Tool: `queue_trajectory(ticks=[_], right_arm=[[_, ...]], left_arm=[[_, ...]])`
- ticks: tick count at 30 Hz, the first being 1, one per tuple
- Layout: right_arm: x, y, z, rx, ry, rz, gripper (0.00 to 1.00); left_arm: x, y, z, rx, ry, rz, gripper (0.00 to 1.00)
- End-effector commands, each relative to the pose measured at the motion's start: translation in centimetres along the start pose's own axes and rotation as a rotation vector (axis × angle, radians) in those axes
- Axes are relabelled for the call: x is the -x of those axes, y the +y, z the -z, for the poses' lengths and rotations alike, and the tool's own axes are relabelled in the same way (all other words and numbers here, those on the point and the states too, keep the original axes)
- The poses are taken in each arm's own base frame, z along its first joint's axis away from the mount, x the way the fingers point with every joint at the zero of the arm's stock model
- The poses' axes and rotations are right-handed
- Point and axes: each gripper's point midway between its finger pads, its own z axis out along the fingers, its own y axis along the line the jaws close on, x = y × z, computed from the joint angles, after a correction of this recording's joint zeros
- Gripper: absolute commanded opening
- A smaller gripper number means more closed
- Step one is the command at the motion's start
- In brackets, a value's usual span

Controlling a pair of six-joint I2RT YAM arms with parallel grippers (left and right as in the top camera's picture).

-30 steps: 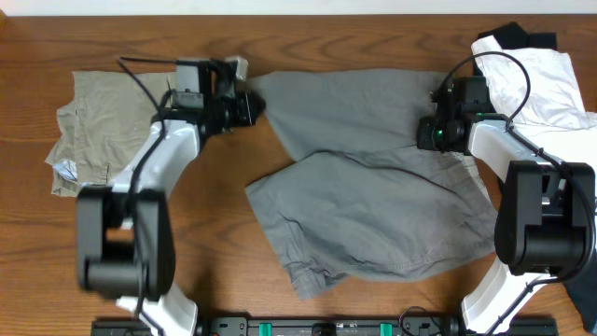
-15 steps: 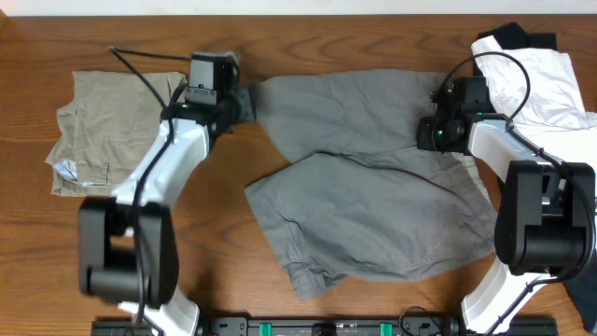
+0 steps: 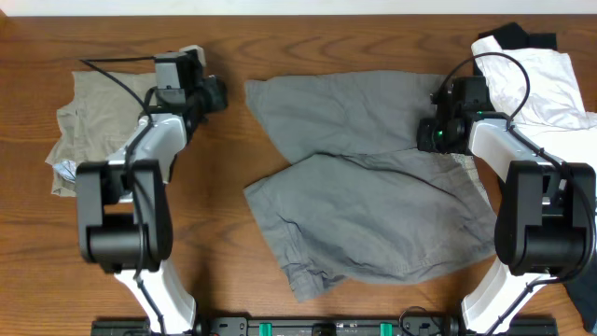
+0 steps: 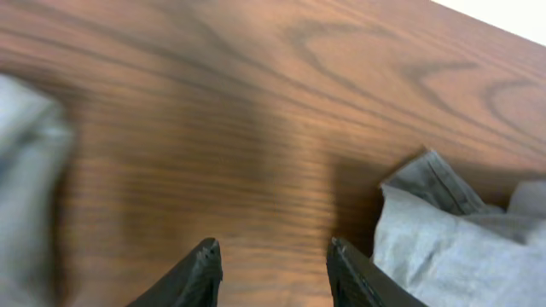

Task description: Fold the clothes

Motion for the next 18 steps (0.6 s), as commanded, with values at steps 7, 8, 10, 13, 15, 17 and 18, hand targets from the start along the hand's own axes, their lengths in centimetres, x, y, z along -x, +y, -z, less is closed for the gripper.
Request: queue_trajectory(ticks=[7, 8, 10, 13, 15, 17, 18], right_arm=[[-3.5, -1.4, -1.7, -0.06, 0.109, -0.02, 0.12], [-3.5, -1.4, -1.7, -0.06, 0.109, -0.02, 0.12], [-3.5, -1.4, -1.7, -0.06, 0.109, -0.02, 0.12], [-3.6, -1.4, -1.7, -0.06, 0.11, -0.02, 0.12], [-3.6, -1.4, -1.7, -0.061, 0.112, -0.021, 0.12], [-3.6, -1.4, -1.7, -0.061, 0.112, -0.02, 0.12], [-3.6, -1.4, -1.7, -0.061, 0.112, -0.02, 0.13]], left_arm=[[-2.6, -3.8, -2.8, -0.302, 0.057, 0.005, 0.67], [-2.6, -4.0, -2.8, -0.317, 0.057, 0.002, 0.68], [-2.6, -4.1, -2.7, -0.32, 0.06, 0.004, 0.69], [-2.8, -4.7, -2.5, -0.359, 0.072, 0.003, 0.69], [-3.1, -5.5, -2.1, -0.413, 0.087, 0.001, 0.69], [-3.3, -6.3, -1.7, -0.465, 0.102, 0.0, 0.69], [-3.4, -6.7, -1.6, -0.487, 0.109, 0.0, 0.69]])
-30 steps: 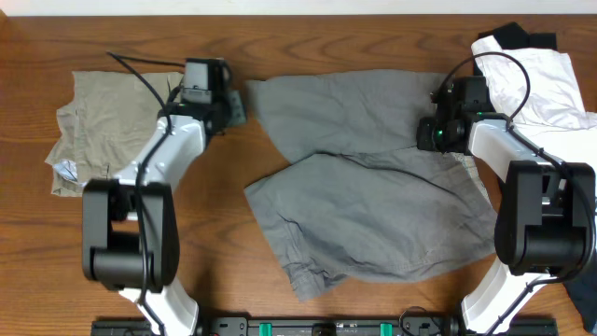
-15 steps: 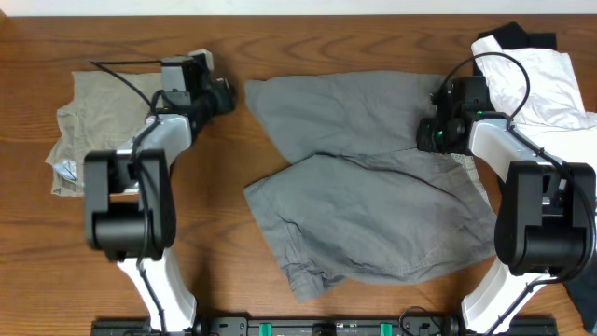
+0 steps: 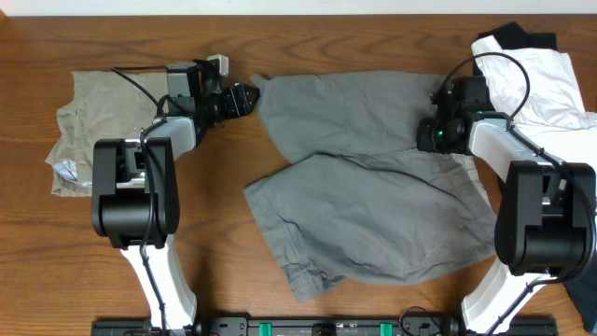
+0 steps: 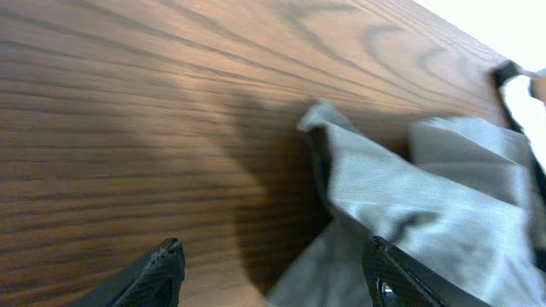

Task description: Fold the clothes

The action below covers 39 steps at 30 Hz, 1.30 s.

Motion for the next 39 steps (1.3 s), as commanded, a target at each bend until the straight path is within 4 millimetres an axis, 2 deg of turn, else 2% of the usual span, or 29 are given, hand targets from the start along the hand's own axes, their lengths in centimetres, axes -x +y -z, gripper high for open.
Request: queue_trajectory(ticks=[1, 7, 13, 20, 21, 22, 23, 24, 25, 28, 31, 33, 35, 37, 39], right_arm=[[-3.5, -1.4, -1.7, -0.06, 0.109, -0.02, 0.12], [-3.7, -1.4, -1.7, -0.061, 0.115, -0.021, 0.12], [-3.7, -1.5, -1.7, -0.065, 0.117, -0.021, 0.12], [-3.8, -1.5, -1.7, -0.065, 0.118, -0.022, 0.12], [-3.8, -1.5, -1.7, -0.065, 0.118, -0.022, 0.12], [-3.8, -1.5, -1.7, -0.065, 0.118, -0.022, 0.12], [-3.8, -1.5, -1.7, -0.065, 0.117, -0.022, 0.12], [-3.8, -1.5, -1.7, -0.065, 0.117, -0.022, 0.12], [-3.8, -1.5, -1.7, -0.065, 0.118, -0.022, 0.12], [-3.8, -1.5, -1.7, -0.065, 0.121, -0.022, 0.12], [-3.9, -1.6, -1.7, -0.071, 0.122, -0.022, 0.12], [-3.9, -1.9, -1.6, -0.091, 0.122, -0.021, 0.12], [-4.0, -2.2, -1.6, -0.105, 0.125, -0.021, 0.12], [-4.0, -2.3, -1.6, -0.115, 0.128, -0.021, 0.11], [-4.1, -2.3, -1.6, -0.115, 0.128, -0.021, 0.11]], left_arm=[[-0.5, -2.2, 0.1, -0.126, 0.033, 0.002, 0.69], [-0.9, -3.6, 0.4, -0.208, 0.057, 0.001, 0.69], [-0.9, -4.0, 0.4, -0.227, 0.058, -0.005, 0.7], [-2.0, -5.1, -0.7, -0.235, 0.081, -0.063, 0.69], [-2.1, -5.2, -0.8, -0.237, 0.083, -0.075, 0.65], [-2.2, -5.4, -0.9, -0.24, 0.084, -0.09, 0.55], [-2.2, -5.5, -0.9, -0.242, 0.084, -0.098, 0.37], [-2.1, -5.5, -0.9, -0.244, 0.08, -0.101, 0.13], [-2.0, -5.5, -0.9, -0.244, 0.078, -0.097, 0.06], [-0.9, -5.8, -0.2, -0.242, 0.062, -0.031, 0.06], [2.2, -7.1, 2.2, -0.245, 0.007, 0.055, 0.06], [4.3, -9.1, 4.3, -0.262, -0.041, 0.048, 0.06], [6.4, -12.2, 6.5, -0.282, -0.1, -0.016, 0.06], [7.6, -14.3, 7.9, -0.261, -0.152, -0.058, 0.06], [7.9, -16.2, 8.4, -0.231, -0.176, -0.077, 0.07]])
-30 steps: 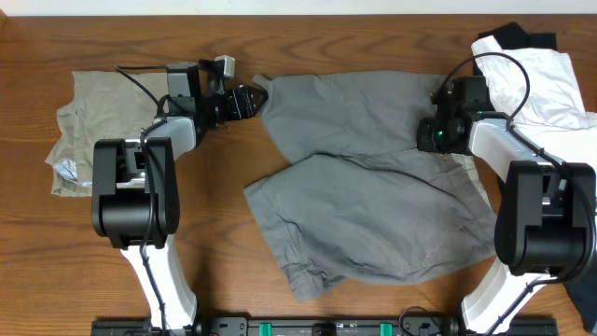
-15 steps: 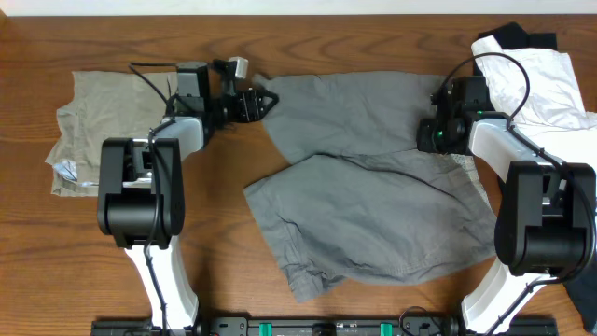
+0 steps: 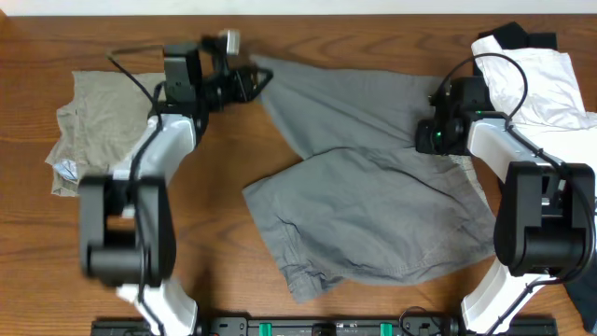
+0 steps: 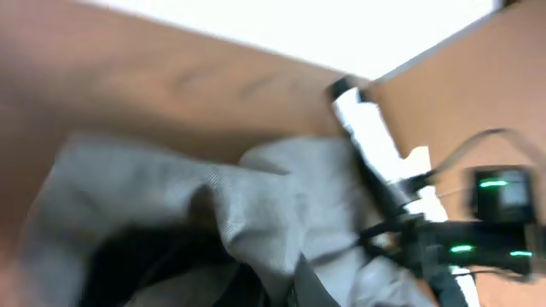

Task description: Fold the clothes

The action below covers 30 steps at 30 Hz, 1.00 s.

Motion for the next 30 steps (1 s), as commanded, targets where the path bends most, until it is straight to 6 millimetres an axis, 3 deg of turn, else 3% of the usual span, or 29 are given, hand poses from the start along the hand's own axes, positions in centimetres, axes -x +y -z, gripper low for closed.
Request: queue_trajectory(ticks=[1, 4, 6, 8, 10, 12, 18, 22, 26, 30], right_arm=[[-3.5, -2.5, -1.8, -0.11, 0.105, -0.023, 0.11], [-3.5, -2.5, -1.8, -0.11, 0.106, -0.023, 0.11], [-3.6, -2.5, -1.8, -0.11, 0.11, -0.024, 0.11], [-3.7, -2.5, -1.7, -0.111, 0.114, -0.024, 0.11], [-3.8, -2.5, -1.7, -0.111, 0.118, -0.025, 0.11], [-3.8, -2.5, -1.7, -0.111, 0.118, -0.025, 0.11], [-3.8, -2.5, -1.7, -0.111, 0.119, -0.025, 0.11], [-3.9, -2.5, -1.7, -0.112, 0.124, -0.026, 0.11], [-3.9, -2.5, -1.7, -0.112, 0.125, -0.026, 0.11], [-3.9, -2.5, -1.7, -0.112, 0.125, -0.026, 0.11]], left_arm=[[3.0, -3.7, 1.3, 0.059, -0.099, -0.05, 0.09], [0.7, -4.1, -0.1, 0.109, -0.032, -0.096, 0.17], [-1.1, -1.3, 0.0, 0.279, 0.018, -0.114, 0.22], [-1.9, 2.4, 1.4, 0.495, 0.038, -0.121, 0.24], [-1.8, 5.8, 3.6, 0.705, 0.025, -0.118, 0.29], [-1.3, 7.6, 5.2, 0.814, 0.003, -0.114, 0.3], [-0.1, 8.9, 6.6, 0.842, -0.04, -0.098, 0.31], [-0.3, 9.7, 7.4, 0.864, -0.026, -0.081, 0.31], [-2.2, 11.0, 7.6, 0.879, 0.038, -0.05, 0.31], [-5.2, 12.0, 5.9, 0.815, 0.135, -0.004, 0.36]])
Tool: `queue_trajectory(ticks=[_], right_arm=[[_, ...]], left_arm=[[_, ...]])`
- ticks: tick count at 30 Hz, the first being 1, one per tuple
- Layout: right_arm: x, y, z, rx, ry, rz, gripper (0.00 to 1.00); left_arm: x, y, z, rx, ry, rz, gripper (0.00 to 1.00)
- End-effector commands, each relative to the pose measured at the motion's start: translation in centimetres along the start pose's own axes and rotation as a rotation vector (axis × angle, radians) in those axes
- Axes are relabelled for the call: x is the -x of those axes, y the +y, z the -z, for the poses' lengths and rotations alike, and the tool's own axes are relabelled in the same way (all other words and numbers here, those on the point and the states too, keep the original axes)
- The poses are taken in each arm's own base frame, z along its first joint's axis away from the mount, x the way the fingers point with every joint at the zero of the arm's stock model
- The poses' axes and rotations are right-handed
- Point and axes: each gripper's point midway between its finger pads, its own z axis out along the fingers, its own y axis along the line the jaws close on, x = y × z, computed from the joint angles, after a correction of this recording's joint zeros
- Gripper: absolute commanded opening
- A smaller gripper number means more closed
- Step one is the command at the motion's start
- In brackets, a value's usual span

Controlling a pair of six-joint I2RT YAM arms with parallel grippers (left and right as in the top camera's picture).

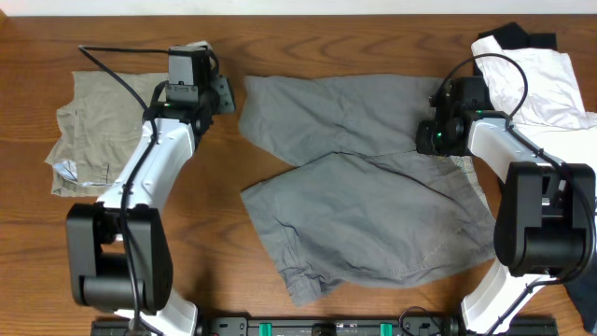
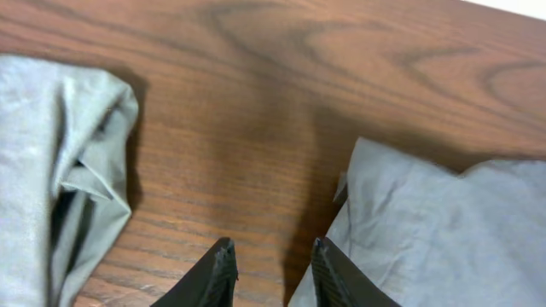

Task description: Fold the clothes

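Observation:
Grey shorts (image 1: 354, 196) lie spread across the middle of the table, one leg toward the back and the other toward the front. My left gripper (image 1: 224, 93) hovers just left of the back leg's left corner; in the left wrist view the gripper (image 2: 271, 244) is open over bare wood, with that corner (image 2: 426, 230) at its right finger. My right gripper (image 1: 437, 135) rests on the shorts' right edge, and its jaws are hidden under the wrist.
A folded olive-beige garment (image 1: 93, 131) lies at the far left and shows again as the beige garment (image 2: 51, 170) in the left wrist view. White and black clothes (image 1: 532, 65) are piled at the back right. The wooden table (image 1: 215, 215) is bare between the piles.
My left gripper held the shorts' back left corner lifted near the table's back edge. Now it is open and the corner lies flat, a little further left. The right arm has not moved.
My left gripper stood open over bare wood between the beige garment and the shorts. Then it was wide open at the shorts' back left corner. Then it held that corner raised. Now the corner is let go and the leg lies flatter and squarer.

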Motion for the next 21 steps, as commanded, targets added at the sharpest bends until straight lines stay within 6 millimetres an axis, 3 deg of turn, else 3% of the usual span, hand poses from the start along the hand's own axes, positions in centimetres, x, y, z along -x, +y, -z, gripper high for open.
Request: queue_trajectory(ticks=[1, 6, 11, 18, 21], right_arm=[[-3.7, -2.2, -1.9, -0.096, 0.113, -0.023, 0.11], [-3.7, -2.2, -1.9, -0.096, 0.114, -0.023, 0.12], [-3.8, -2.2, -1.9, -0.096, 0.117, -0.023, 0.11], [-3.8, -2.2, -1.9, -0.096, 0.116, -0.023, 0.11], [-3.8, -2.2, -1.9, -0.097, 0.118, -0.023, 0.12]], left_arm=[[-3.9, -0.2, -2.4, -0.05, 0.131, -0.01, 0.39], [-8.0, -0.9, -4.6, -0.12, 0.272, 0.011, 0.51], [-10.9, -1.7, -6.2, -0.191, 0.365, 0.034, 0.51], [-12.1, -4.7, -5.5, -0.382, 0.432, 0.068, 0.5], [-12.5, -5.1, -5.1, -0.407, 0.455, 0.078, 0.5]])
